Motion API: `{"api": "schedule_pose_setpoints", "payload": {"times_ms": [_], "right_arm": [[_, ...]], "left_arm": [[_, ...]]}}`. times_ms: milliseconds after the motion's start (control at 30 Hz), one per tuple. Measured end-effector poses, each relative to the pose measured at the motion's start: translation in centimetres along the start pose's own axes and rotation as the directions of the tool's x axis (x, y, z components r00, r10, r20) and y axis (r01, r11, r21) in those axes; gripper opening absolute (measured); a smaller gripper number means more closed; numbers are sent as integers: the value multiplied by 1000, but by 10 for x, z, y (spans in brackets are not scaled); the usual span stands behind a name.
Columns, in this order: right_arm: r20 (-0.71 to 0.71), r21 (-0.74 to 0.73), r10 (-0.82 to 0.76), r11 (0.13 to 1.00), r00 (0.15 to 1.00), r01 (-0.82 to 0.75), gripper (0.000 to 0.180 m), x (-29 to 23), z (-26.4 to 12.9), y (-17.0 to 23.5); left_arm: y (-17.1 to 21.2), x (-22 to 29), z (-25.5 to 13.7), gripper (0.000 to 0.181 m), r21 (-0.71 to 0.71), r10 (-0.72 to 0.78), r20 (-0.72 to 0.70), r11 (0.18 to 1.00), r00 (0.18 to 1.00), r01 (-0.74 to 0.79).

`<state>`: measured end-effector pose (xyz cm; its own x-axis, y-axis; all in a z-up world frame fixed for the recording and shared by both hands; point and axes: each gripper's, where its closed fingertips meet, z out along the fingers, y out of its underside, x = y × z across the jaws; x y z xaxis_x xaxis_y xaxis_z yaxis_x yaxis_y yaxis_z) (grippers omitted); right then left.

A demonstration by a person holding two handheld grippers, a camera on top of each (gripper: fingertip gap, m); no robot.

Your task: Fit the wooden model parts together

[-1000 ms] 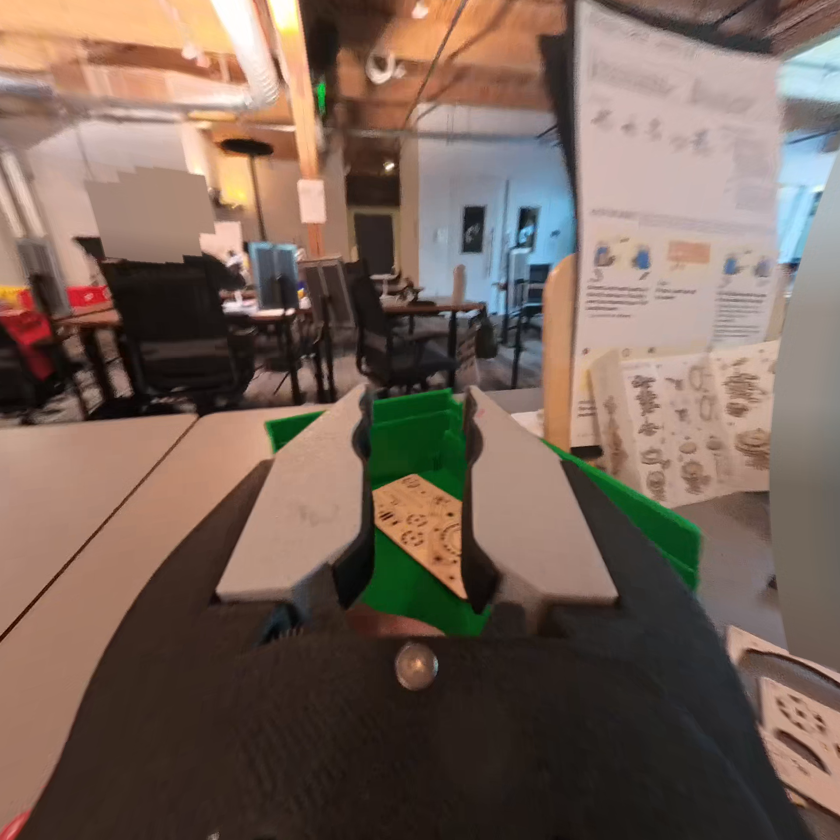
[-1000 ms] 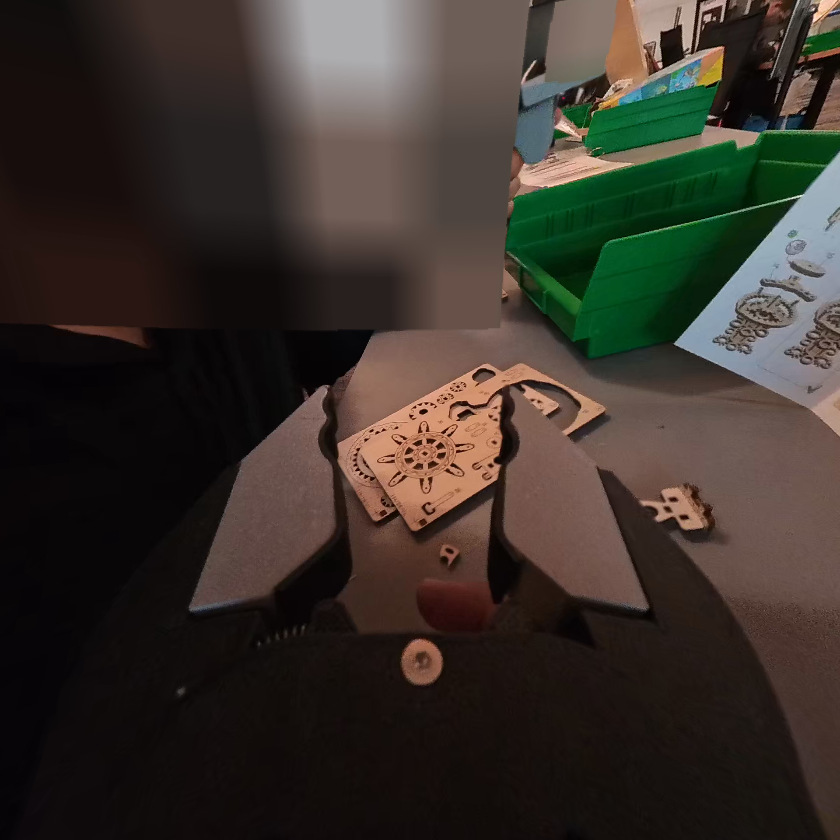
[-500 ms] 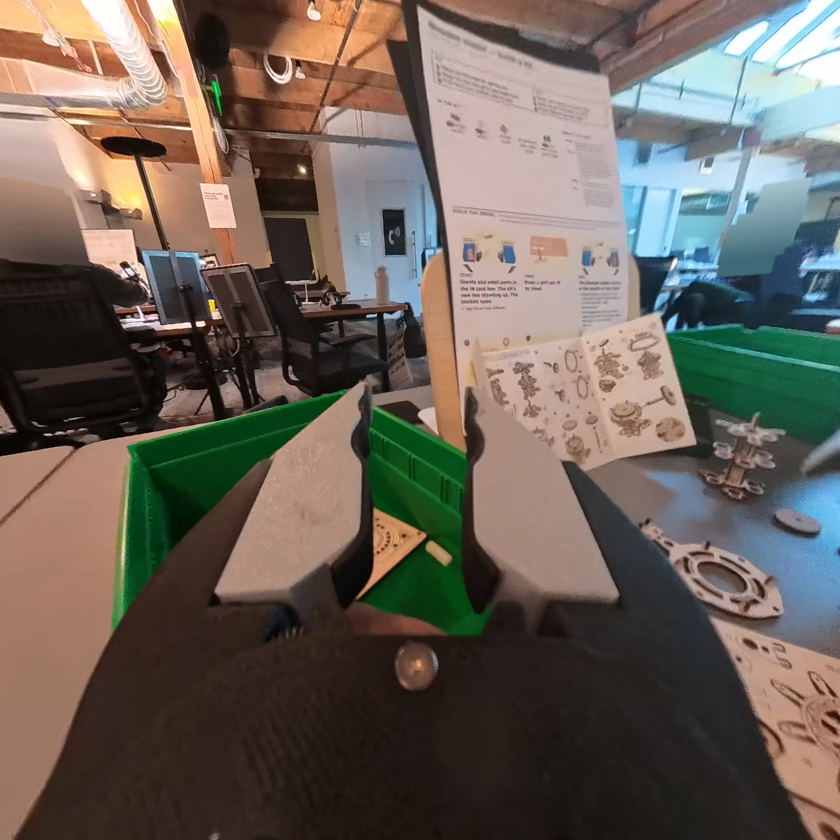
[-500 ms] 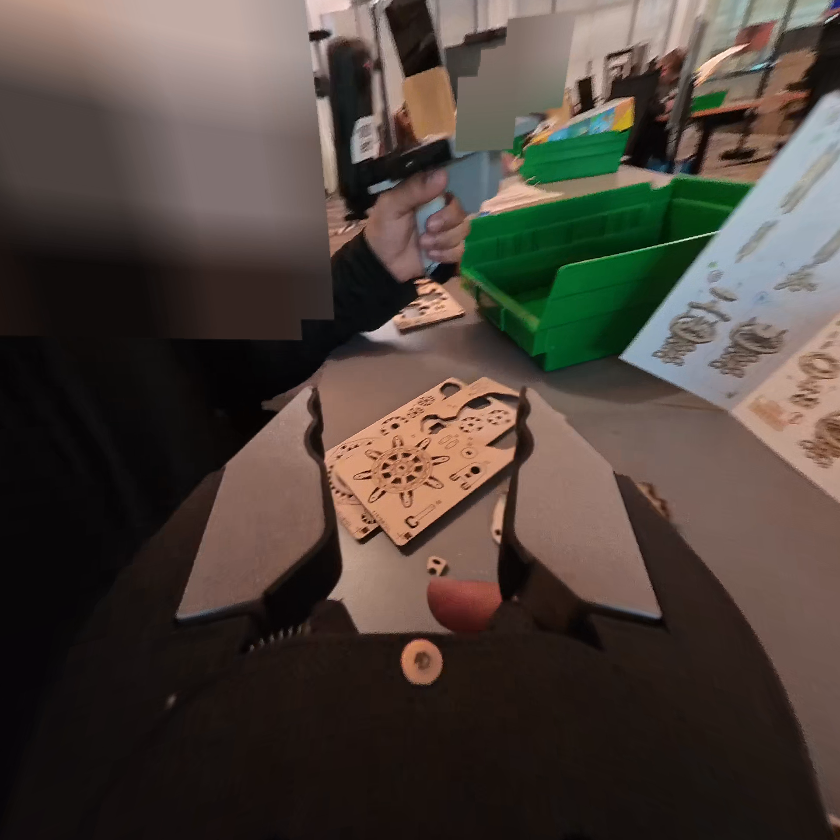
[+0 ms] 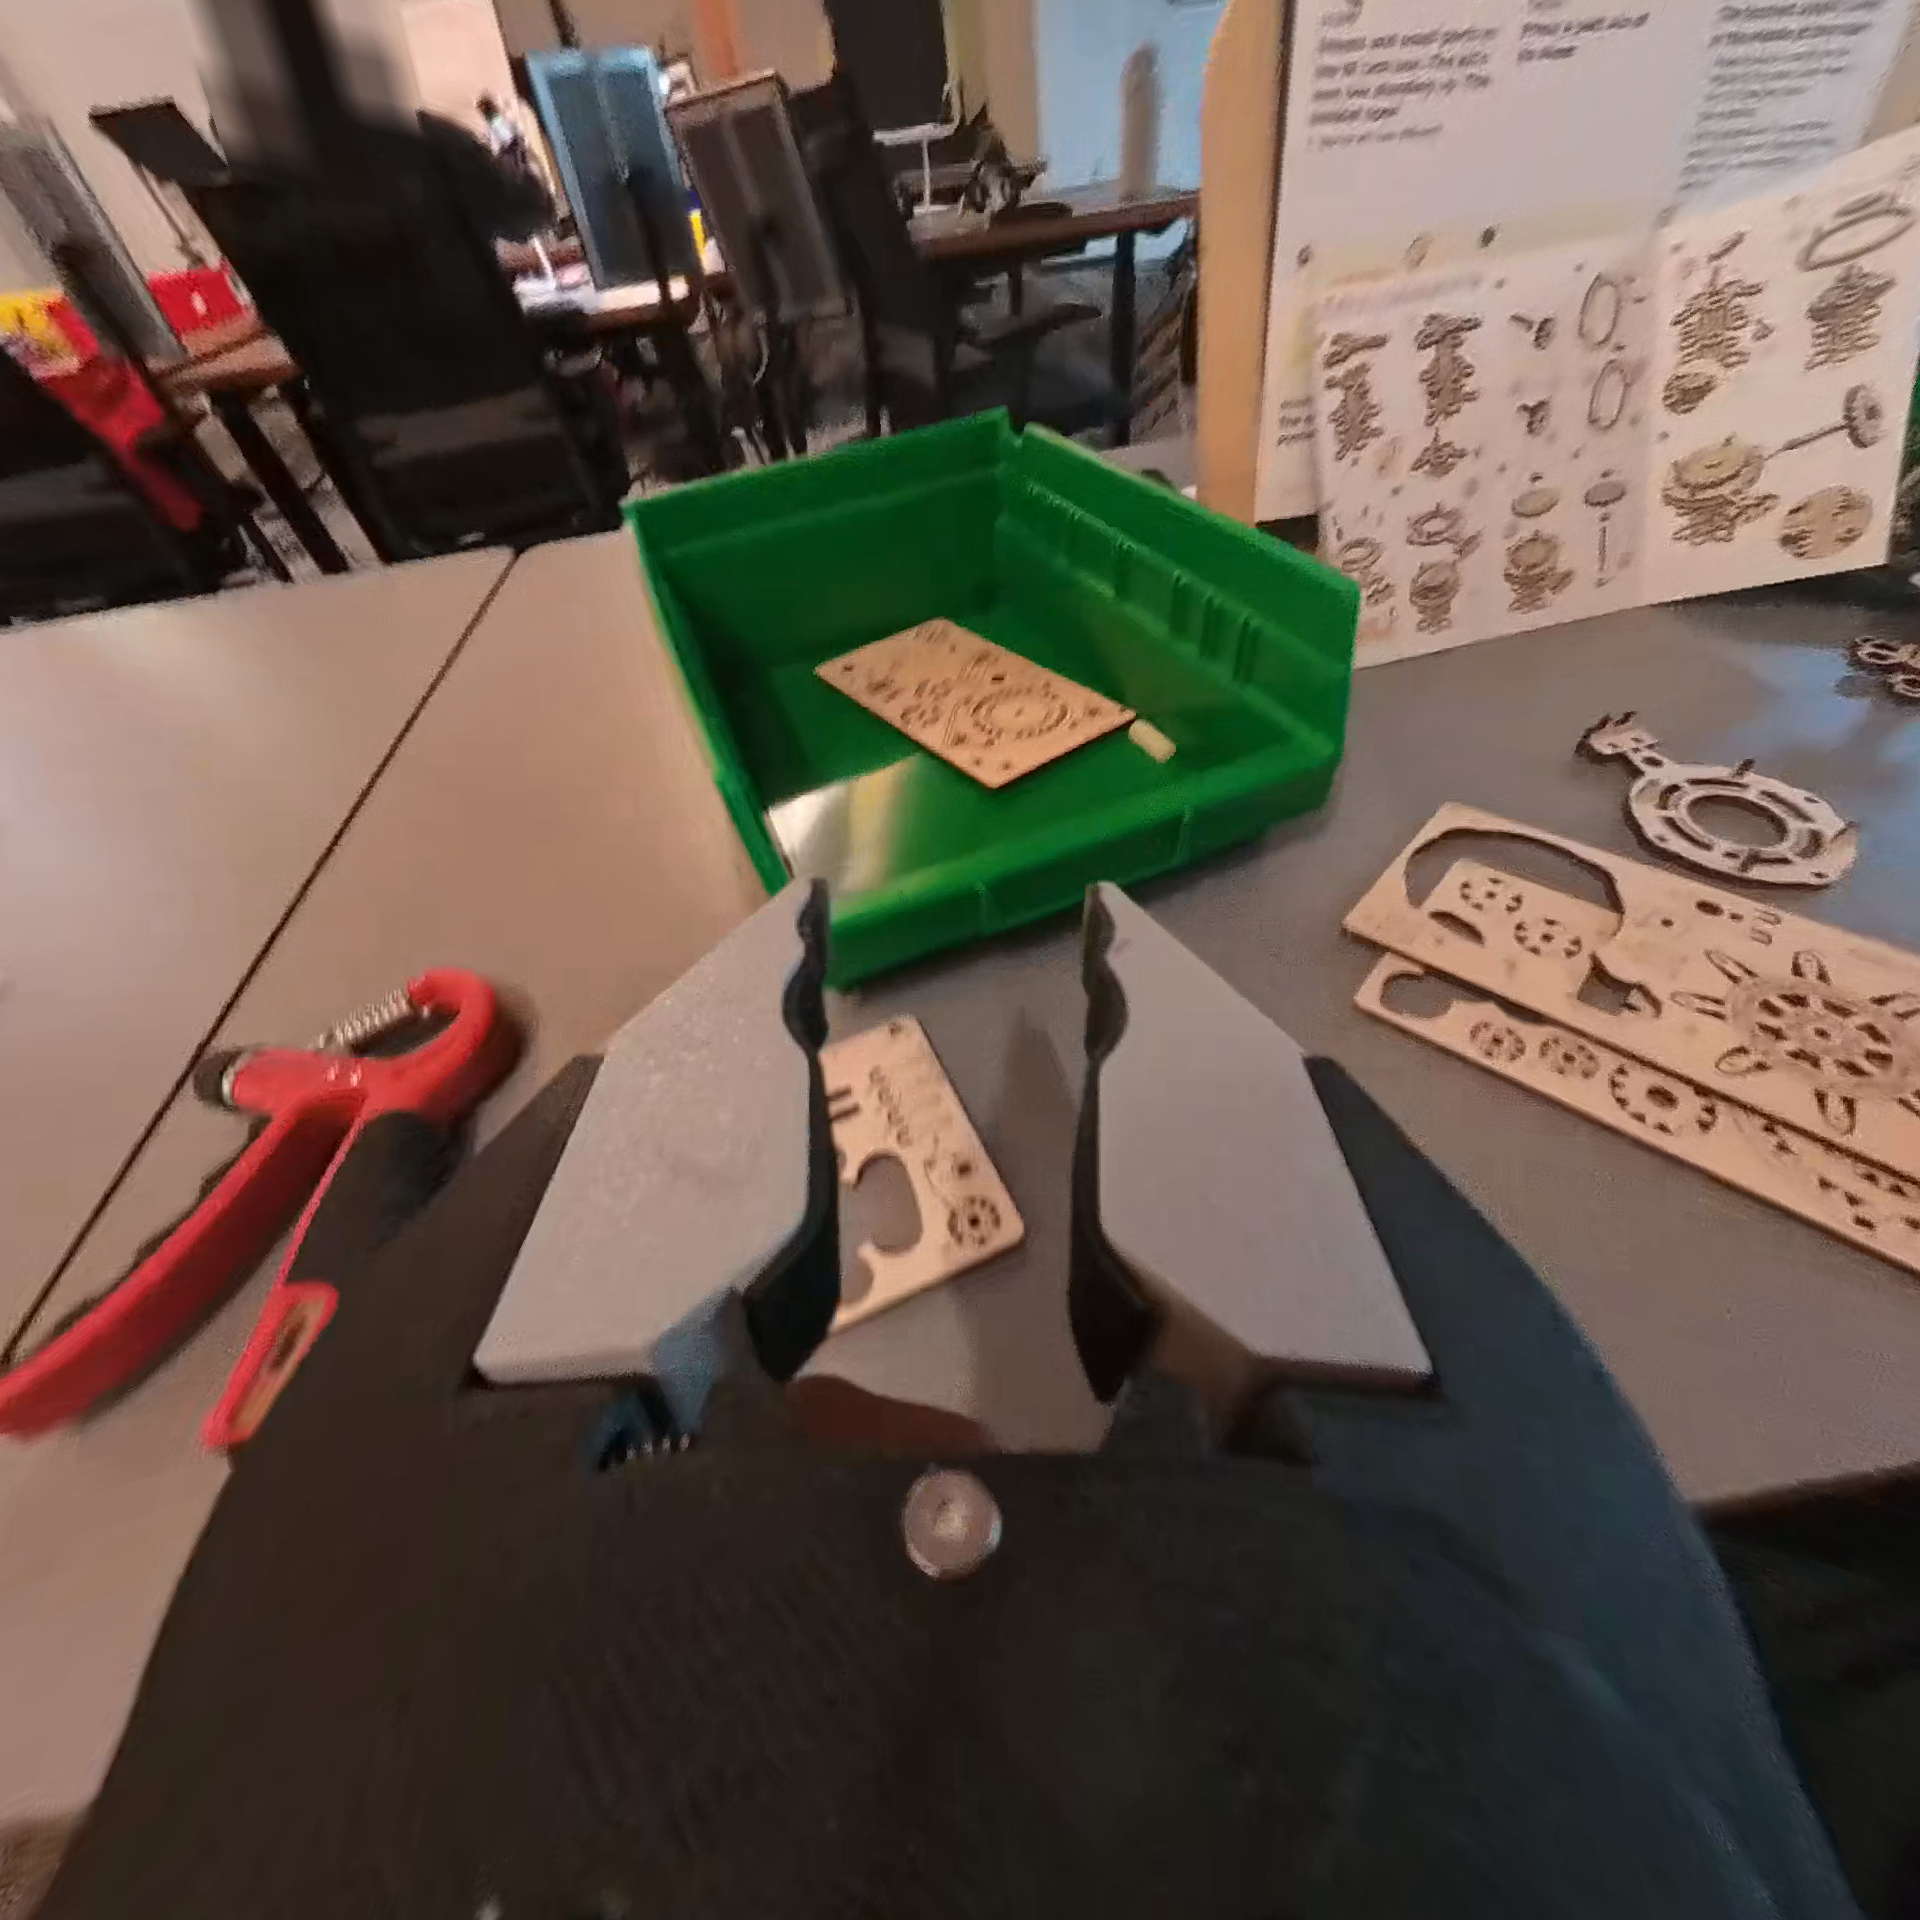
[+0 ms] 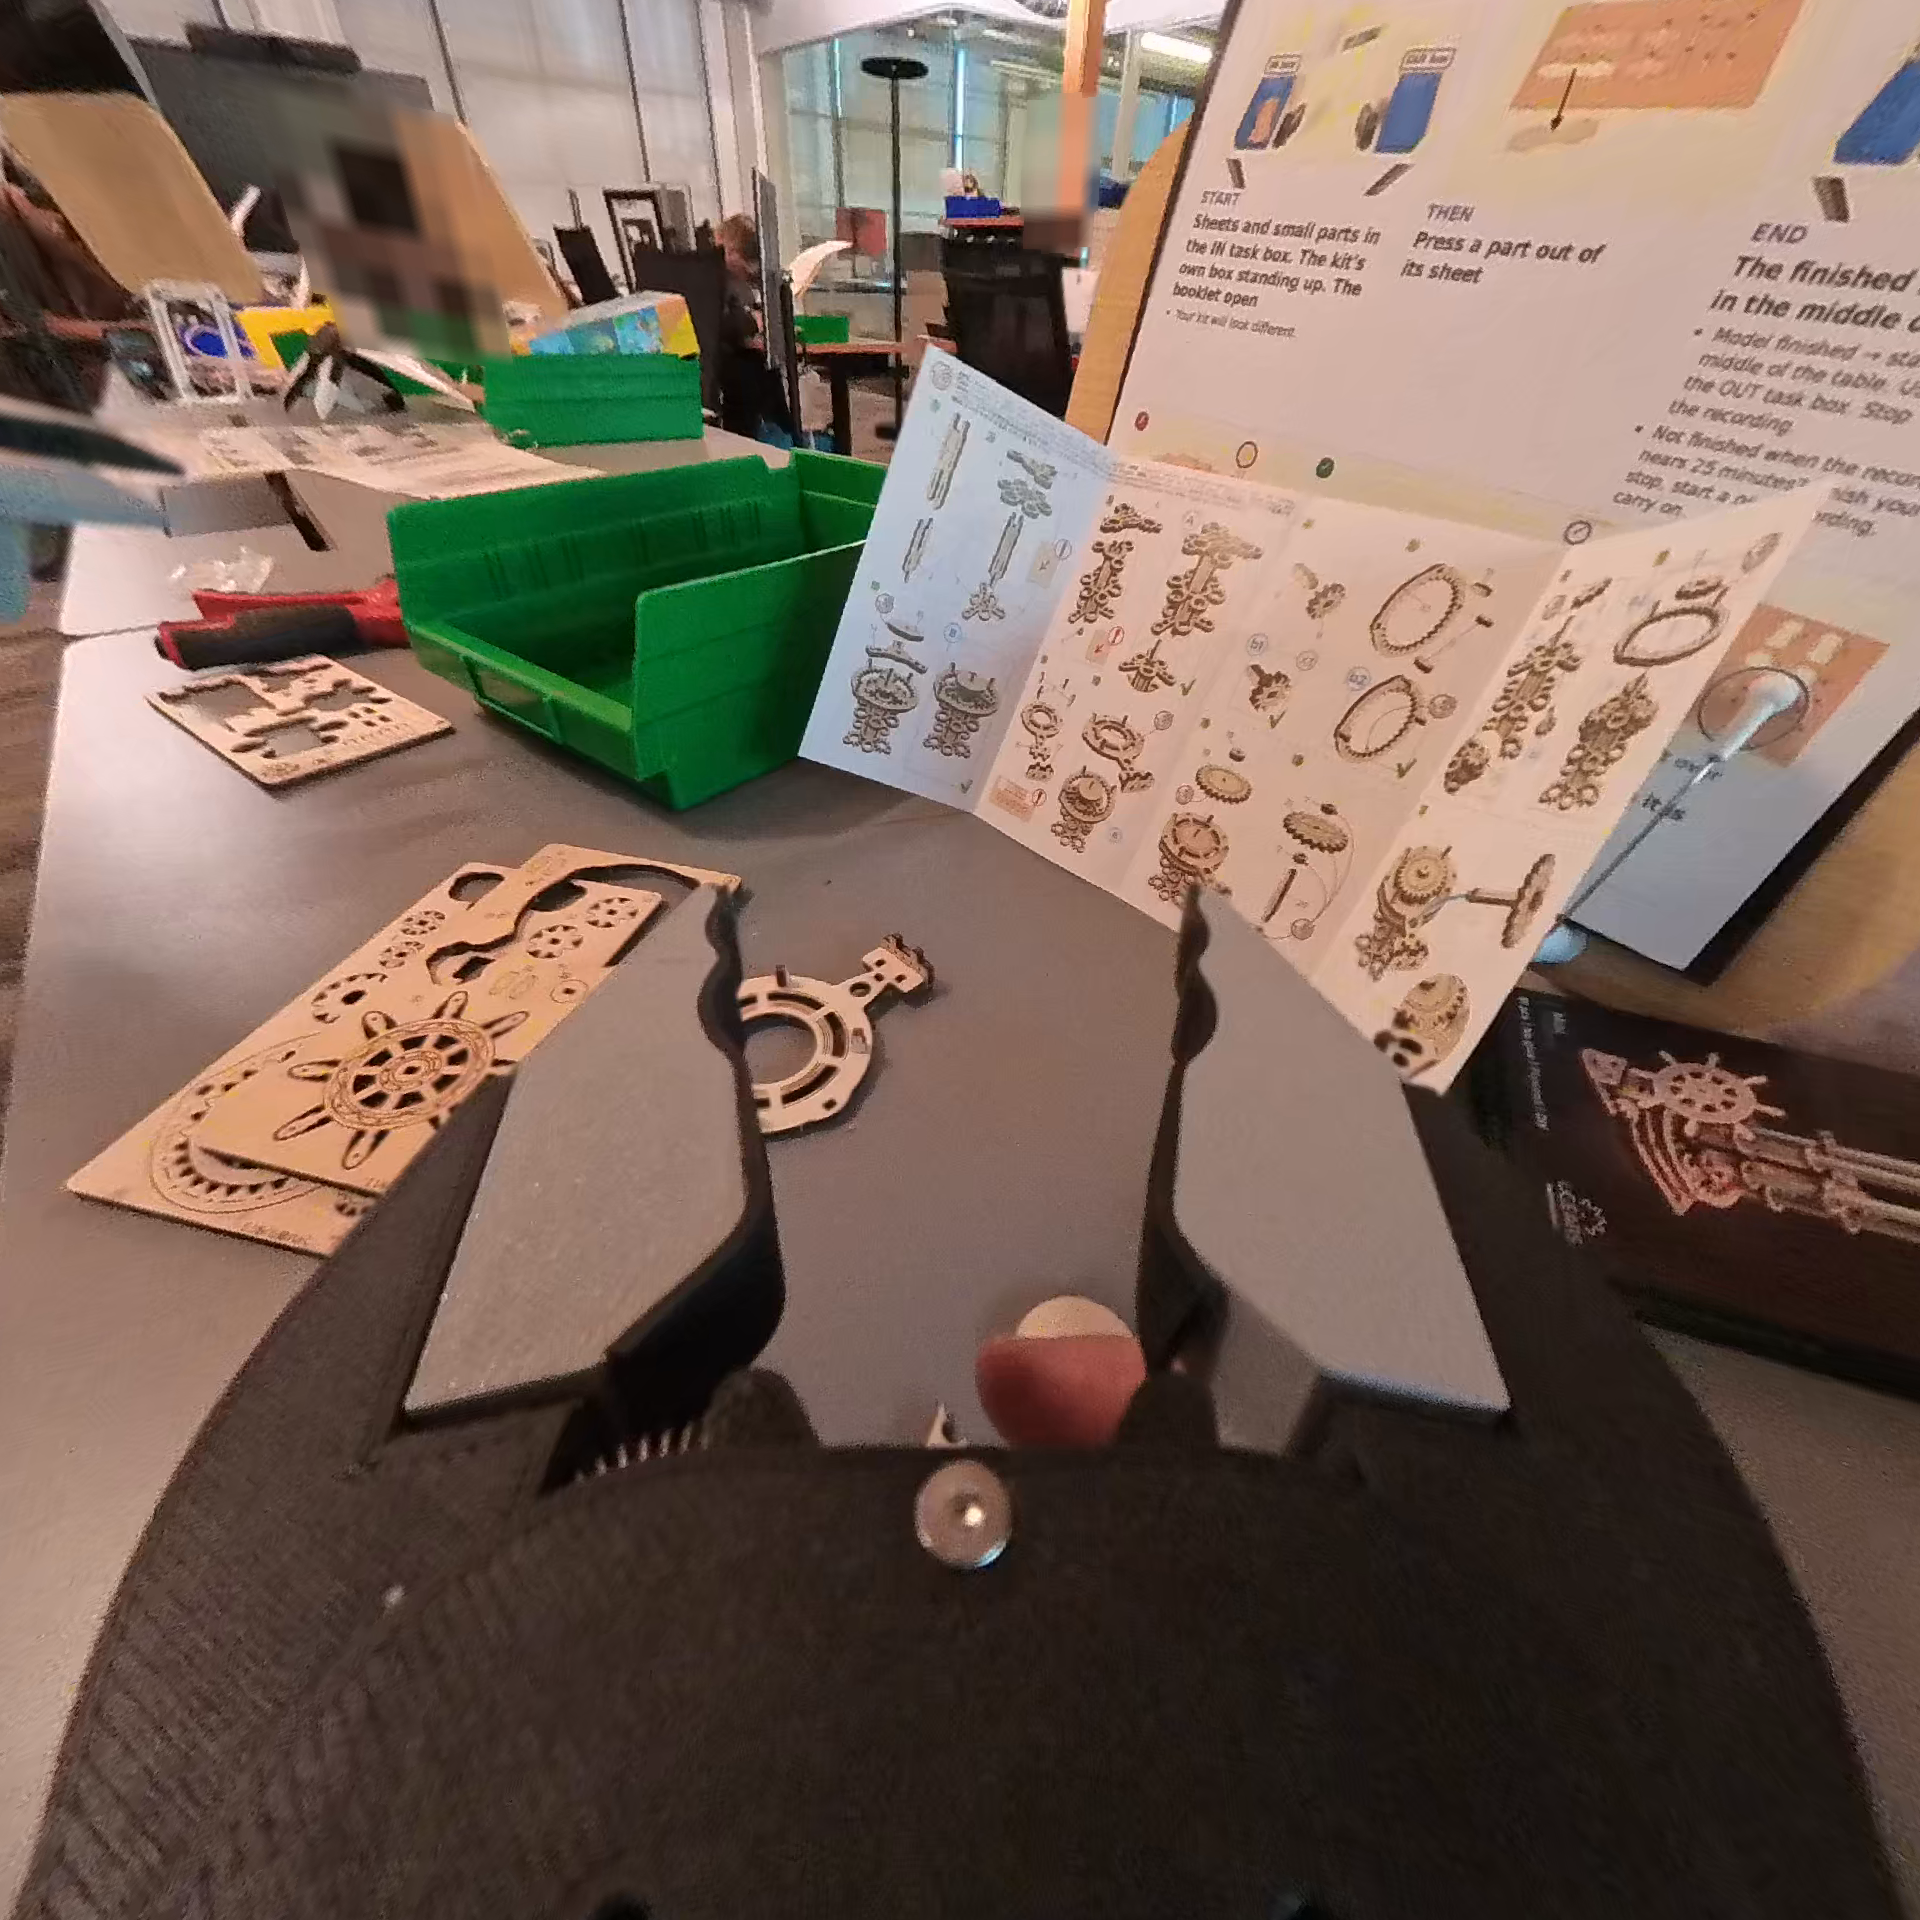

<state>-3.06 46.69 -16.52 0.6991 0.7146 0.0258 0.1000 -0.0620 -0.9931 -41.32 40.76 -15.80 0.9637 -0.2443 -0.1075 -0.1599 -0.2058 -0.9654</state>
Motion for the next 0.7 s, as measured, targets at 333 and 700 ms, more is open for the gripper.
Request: {"api": "schedule_pose_setpoints", "payload": {"times_ms": [333,700], "right_arm": [[38,66,63,996,997,-66,80,14,-16,-11],[167,106,-9,994,986,-9,84,14,-26,-7]], "left_arm": [[24,58,16,46,18,-68,-163,997,984,72],[-31,75,57,30,422,224,131,869,966,-259]]}}
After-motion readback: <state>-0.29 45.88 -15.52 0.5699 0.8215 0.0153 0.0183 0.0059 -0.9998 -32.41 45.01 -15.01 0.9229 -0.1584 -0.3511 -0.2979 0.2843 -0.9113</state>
